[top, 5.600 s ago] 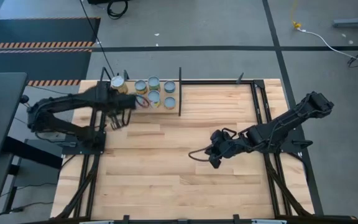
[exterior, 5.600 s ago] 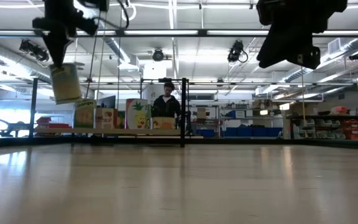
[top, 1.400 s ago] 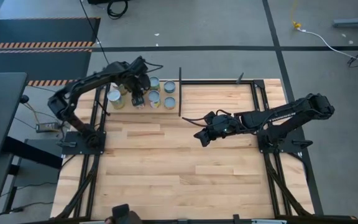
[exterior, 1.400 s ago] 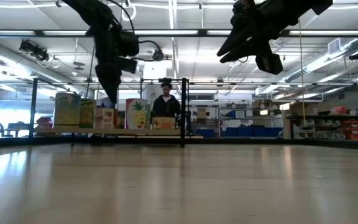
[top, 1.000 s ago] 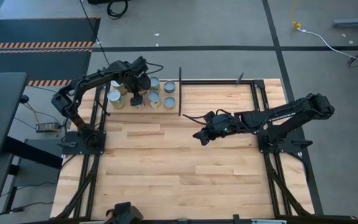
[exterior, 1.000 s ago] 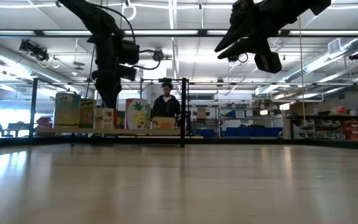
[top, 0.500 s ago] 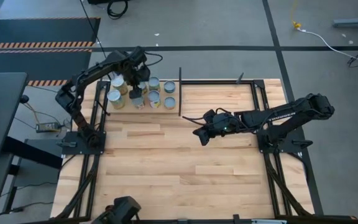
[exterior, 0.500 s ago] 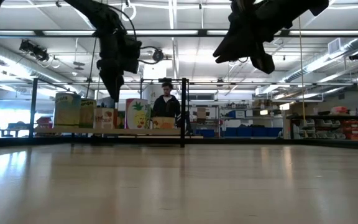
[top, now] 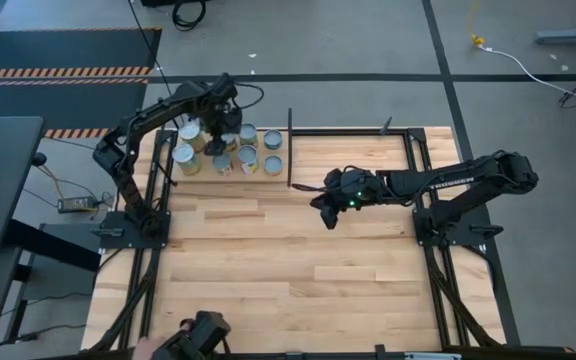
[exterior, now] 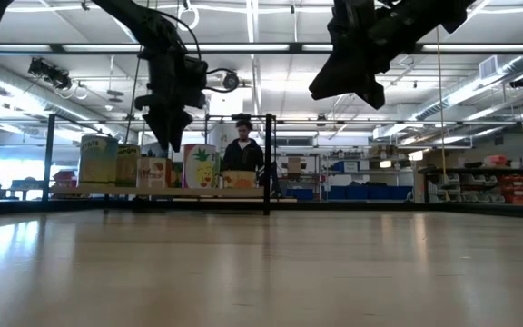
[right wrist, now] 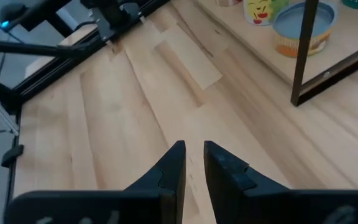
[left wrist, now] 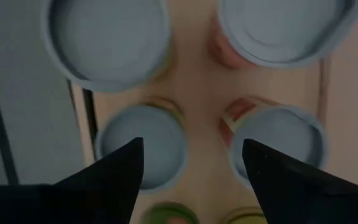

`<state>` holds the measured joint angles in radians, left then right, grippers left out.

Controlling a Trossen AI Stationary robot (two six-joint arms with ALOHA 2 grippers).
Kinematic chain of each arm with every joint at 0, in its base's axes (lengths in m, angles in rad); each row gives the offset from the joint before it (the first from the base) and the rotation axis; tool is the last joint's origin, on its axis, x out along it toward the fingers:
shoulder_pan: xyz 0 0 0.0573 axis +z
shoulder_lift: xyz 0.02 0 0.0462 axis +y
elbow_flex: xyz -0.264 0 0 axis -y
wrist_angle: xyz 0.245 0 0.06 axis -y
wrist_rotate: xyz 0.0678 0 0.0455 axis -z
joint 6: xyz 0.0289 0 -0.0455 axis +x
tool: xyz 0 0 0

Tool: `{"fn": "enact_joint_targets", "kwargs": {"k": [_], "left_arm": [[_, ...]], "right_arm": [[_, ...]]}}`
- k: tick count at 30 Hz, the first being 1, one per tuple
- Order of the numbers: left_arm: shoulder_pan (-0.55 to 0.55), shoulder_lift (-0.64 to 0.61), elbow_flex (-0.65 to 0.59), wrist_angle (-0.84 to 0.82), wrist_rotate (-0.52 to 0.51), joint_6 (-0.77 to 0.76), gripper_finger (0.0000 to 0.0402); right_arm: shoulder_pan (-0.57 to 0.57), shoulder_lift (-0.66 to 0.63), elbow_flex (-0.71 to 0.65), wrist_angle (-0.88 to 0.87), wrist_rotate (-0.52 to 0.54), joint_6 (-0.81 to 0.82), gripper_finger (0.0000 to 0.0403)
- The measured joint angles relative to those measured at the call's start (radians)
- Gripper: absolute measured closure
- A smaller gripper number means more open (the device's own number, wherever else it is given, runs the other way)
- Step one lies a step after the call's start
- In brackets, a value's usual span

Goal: Pick and place cans onto a shelf
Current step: Adjust the canned goods on the shelf

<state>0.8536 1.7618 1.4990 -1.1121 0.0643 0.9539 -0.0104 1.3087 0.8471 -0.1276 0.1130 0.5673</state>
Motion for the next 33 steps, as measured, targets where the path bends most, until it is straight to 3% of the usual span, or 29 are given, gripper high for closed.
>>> {"fn": "enact_joint_targets", "kwargs": {"k": [8,19,33], "left_arm": [[-0.004,0.022,-0.001,-0.039,-0.013,-0.06,0.0127],[0.003,0.032,-0.002,-0.044,-0.018,-0.106,0.0121],[0.011,0.071,-0.002,-0.056,-0.021,-0.118,0.012]], "right_arm": [[-0.014,0.0,0.0,0.0,-0.009,-0.064,0.0335],[-0.04,0.0,0.0,0.002,-0.005,-0.065,0.028],[-0.036,0.0,0.0,0.016,-0.004,-0.044,0.0277]]}}
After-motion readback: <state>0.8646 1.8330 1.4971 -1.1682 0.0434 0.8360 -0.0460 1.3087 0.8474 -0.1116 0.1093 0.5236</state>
